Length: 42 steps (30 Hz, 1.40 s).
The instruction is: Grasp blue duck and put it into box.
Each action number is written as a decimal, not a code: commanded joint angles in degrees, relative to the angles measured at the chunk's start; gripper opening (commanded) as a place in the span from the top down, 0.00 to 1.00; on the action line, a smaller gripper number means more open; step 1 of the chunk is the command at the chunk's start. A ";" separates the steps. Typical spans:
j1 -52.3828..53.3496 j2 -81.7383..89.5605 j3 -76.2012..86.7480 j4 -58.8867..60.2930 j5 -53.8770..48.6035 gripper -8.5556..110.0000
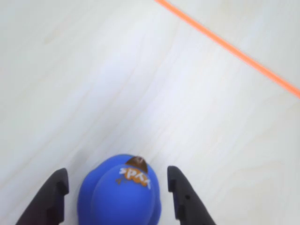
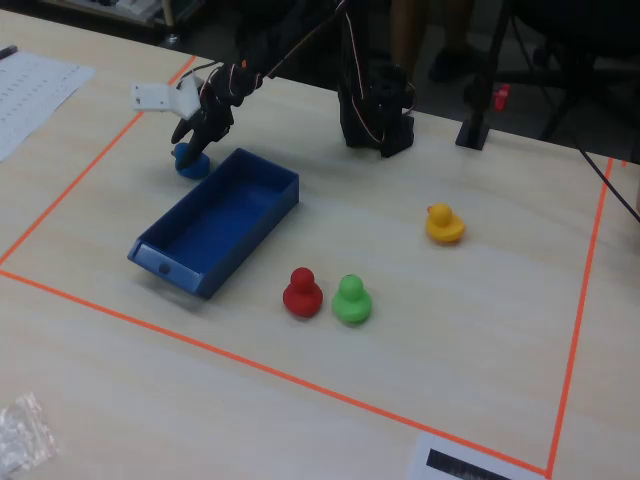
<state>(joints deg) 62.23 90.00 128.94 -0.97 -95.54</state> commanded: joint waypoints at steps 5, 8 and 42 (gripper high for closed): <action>-0.62 -2.99 -1.14 -2.90 2.02 0.86; -0.79 -4.04 -1.85 -4.39 4.13 0.93; -31.99 12.22 -17.75 36.12 35.16 0.75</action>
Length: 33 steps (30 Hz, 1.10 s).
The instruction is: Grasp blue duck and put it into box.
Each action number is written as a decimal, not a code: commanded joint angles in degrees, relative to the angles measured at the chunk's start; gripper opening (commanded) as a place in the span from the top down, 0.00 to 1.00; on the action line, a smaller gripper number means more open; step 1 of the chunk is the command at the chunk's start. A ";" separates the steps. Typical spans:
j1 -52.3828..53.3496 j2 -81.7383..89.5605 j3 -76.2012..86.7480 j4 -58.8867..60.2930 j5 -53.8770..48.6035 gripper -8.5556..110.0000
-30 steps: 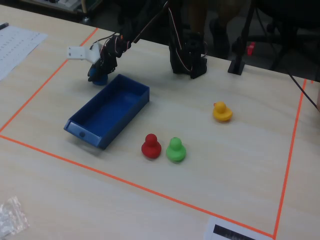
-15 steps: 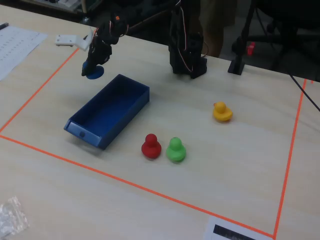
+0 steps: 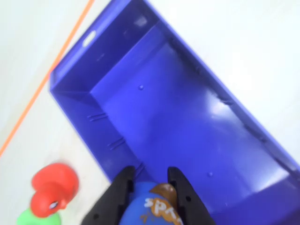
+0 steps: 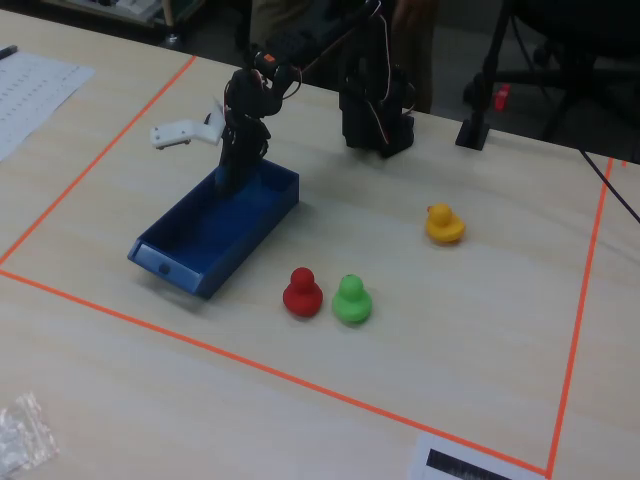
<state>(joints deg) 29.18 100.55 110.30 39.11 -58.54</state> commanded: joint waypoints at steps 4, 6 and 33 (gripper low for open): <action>3.16 2.55 1.67 -5.19 -3.60 0.69; 4.04 4.83 2.11 -3.34 -4.31 0.75; -31.82 83.06 58.18 28.48 -8.88 0.93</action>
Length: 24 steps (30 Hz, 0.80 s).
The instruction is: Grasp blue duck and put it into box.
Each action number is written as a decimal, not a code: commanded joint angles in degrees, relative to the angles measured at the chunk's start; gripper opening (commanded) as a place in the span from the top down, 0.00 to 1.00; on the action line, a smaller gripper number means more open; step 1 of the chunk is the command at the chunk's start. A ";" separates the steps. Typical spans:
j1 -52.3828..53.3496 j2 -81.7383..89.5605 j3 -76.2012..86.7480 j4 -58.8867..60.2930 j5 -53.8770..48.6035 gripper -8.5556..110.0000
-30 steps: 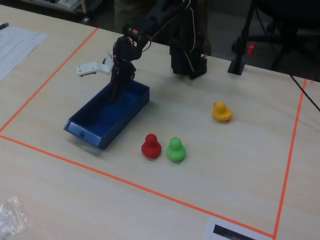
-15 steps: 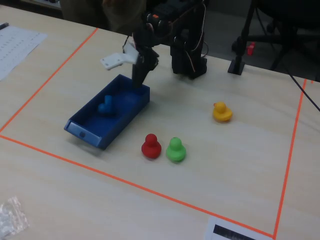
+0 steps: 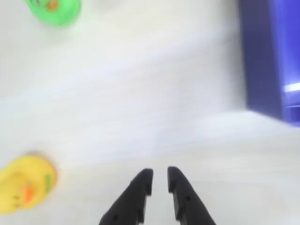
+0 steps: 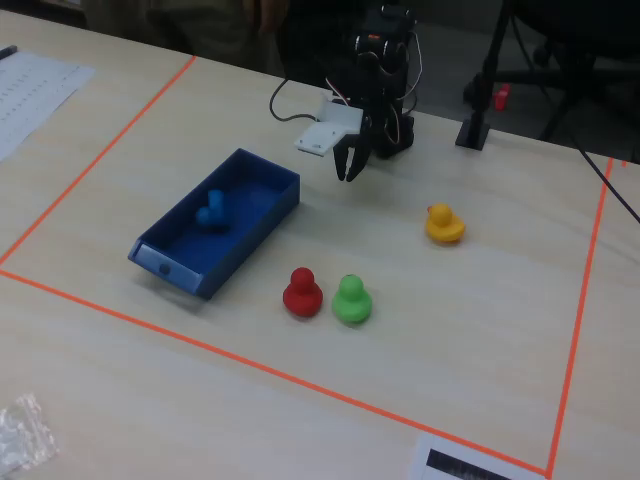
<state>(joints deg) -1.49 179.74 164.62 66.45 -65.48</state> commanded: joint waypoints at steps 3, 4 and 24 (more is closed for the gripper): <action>-1.67 7.47 8.53 4.13 -4.66 0.93; -1.76 8.96 10.20 5.45 -5.45 0.93; -1.23 10.02 13.62 8.61 -6.68 0.89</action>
